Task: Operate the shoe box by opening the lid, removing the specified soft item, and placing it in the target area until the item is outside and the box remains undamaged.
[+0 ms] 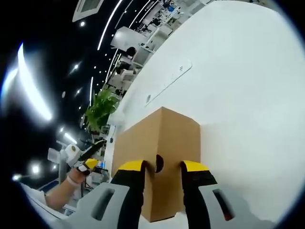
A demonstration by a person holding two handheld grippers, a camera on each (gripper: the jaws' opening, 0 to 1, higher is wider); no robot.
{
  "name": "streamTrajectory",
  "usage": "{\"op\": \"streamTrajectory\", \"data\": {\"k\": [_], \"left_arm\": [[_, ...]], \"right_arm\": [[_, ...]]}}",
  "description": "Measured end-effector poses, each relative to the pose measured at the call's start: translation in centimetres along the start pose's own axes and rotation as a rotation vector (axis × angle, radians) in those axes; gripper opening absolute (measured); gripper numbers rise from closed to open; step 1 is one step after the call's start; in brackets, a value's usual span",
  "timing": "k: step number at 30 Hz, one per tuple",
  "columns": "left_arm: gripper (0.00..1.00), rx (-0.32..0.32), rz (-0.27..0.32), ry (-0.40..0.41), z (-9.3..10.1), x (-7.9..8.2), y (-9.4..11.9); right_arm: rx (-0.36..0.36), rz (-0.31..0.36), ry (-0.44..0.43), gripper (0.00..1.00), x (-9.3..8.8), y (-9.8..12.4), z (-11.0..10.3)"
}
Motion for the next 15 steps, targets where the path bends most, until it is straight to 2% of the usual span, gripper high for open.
{"op": "streamTrajectory", "data": {"k": [2, 4, 5, 9, 15], "left_arm": [[0.91, 0.007, 0.008, -0.019, 0.4, 0.2, 0.1], [0.91, 0.037, 0.001, -0.084, 0.9, 0.5, 0.4], [0.91, 0.033, -0.005, -0.090, 1.8, 0.6, 0.5], [0.89, 0.036, 0.015, -0.104, 2.9, 0.9, 0.8], [0.87, 0.092, 0.039, -0.221, 4.5, 1.5, 1.7]], "right_arm": [[0.000, -0.001, 0.000, 0.29, 0.0, 0.0, 0.0], [0.000, -0.003, 0.001, 0.29, 0.0, 0.0, 0.0], [0.000, -0.004, 0.001, 0.29, 0.0, 0.0, 0.0], [0.002, -0.006, 0.002, 0.29, 0.0, 0.0, 0.0], [0.004, -0.013, 0.003, 0.29, 0.1, 0.0, 0.1]]}}
Point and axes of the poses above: the point that each gripper's makers call its tool centre point, and the gripper's own axes: y roughly backward along the fingers, z roughly to its right, x roughly out of its top, the point moved 8 cm from there along y, roughly backward along the fingers, and after that the axes turned 11 degrees about -z, right-handed, at the moved point
